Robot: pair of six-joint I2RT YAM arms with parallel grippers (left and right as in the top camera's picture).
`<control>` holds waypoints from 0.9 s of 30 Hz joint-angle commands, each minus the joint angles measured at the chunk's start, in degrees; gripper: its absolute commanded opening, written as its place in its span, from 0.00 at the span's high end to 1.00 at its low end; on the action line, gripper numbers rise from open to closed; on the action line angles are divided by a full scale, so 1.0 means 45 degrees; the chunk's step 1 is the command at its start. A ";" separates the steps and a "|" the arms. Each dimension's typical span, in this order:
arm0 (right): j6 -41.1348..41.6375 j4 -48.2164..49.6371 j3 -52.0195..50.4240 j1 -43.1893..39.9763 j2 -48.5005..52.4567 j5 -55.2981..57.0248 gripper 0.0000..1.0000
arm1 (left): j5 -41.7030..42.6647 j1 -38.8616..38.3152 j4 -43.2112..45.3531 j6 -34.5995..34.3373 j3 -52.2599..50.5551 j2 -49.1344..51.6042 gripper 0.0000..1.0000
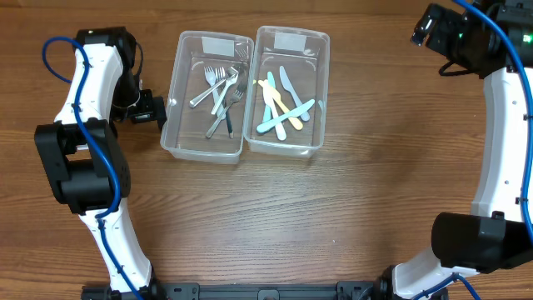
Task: Pack container
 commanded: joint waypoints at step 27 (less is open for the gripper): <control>-0.1909 0.2152 0.0199 -0.0015 -0.1758 -0.1598 0.00 | 0.3094 -0.0894 -0.0403 -0.0228 0.2637 -0.0219 0.00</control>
